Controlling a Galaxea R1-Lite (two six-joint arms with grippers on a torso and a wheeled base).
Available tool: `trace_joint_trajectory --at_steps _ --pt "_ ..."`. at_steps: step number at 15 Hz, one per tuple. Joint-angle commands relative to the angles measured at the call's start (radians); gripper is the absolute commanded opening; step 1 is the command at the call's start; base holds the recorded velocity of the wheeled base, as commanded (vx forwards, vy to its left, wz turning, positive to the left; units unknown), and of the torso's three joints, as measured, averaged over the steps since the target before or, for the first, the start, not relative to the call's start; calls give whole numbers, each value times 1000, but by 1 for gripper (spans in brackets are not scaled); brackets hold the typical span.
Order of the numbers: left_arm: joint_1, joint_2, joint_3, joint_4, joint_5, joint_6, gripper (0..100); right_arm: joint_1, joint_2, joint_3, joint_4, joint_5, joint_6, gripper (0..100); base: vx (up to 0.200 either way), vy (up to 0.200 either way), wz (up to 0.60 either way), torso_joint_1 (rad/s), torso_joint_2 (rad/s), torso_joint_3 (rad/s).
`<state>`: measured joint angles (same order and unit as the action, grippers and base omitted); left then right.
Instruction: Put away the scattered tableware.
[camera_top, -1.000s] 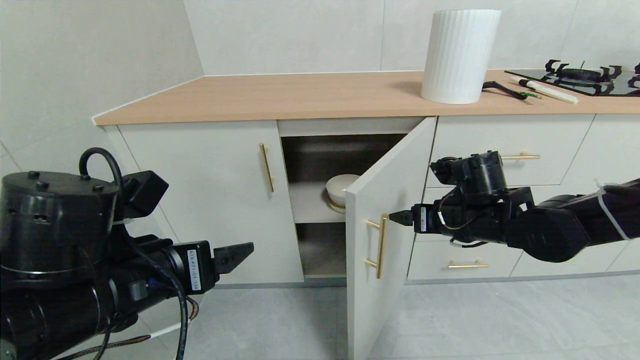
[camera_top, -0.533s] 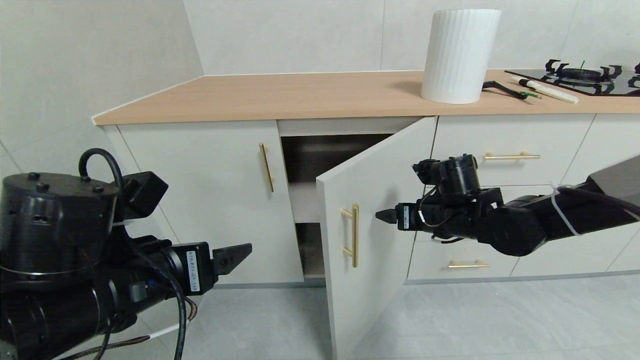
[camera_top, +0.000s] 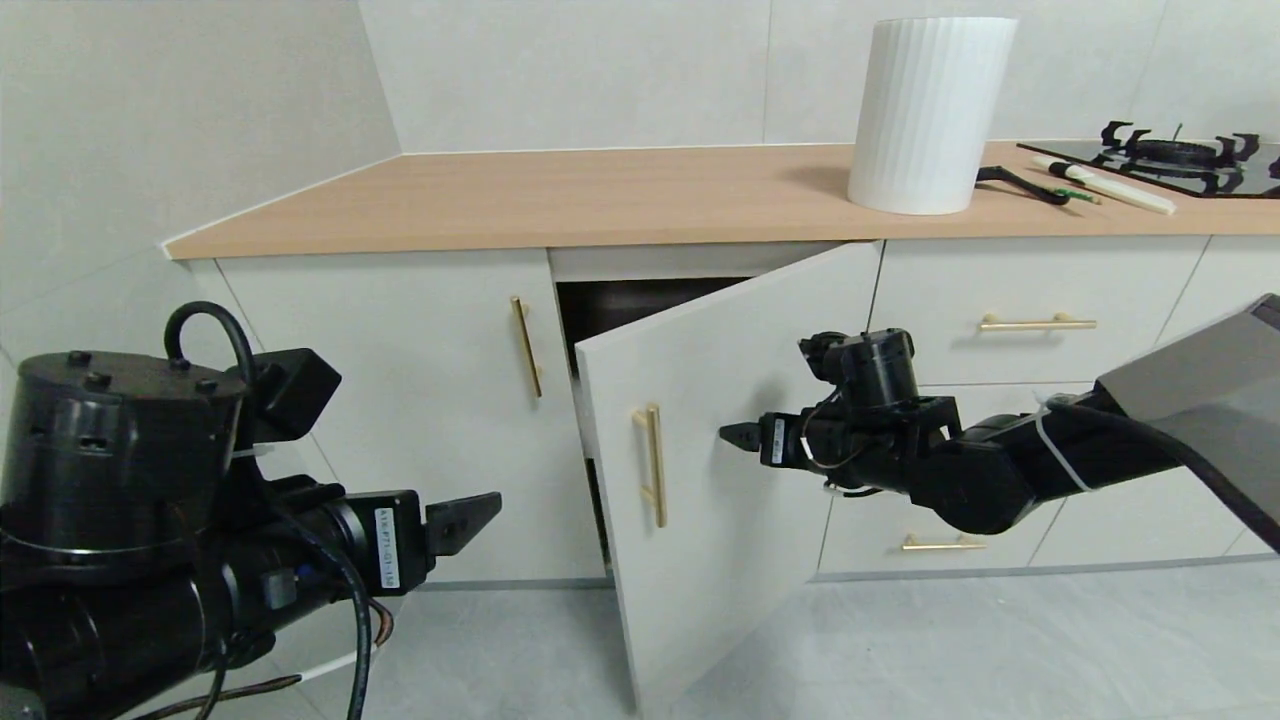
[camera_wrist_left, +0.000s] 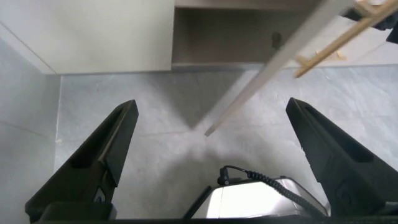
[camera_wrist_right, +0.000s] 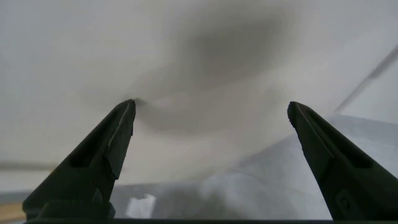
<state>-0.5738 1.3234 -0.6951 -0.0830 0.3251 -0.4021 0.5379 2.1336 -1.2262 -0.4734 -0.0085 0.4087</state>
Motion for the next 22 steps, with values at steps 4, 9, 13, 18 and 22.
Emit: trace_joint_trajectory --at_steps 4,9,13,18,22 --pt "0 -1 -1 -3 5 -1 100 56 15 -58 1 -2 117 100 0 0 0 0 0 0" --pt "0 0 -1 -3 5 -1 100 91 134 -223 9 -111 245 100 0 0 0 0 0 0" --pt "0 0 -1 -3 5 -1 100 90 224 -332 9 -200 282 100 0 0 0 0 0 0" --pt "0 0 -1 -3 5 -1 100 68 261 -378 10 -225 297 100 0 0 0 0 0 0" --pt "0 2 -1 -3 5 -1 100 37 308 -450 18 -278 295 100 0 0 0 0 0 0"
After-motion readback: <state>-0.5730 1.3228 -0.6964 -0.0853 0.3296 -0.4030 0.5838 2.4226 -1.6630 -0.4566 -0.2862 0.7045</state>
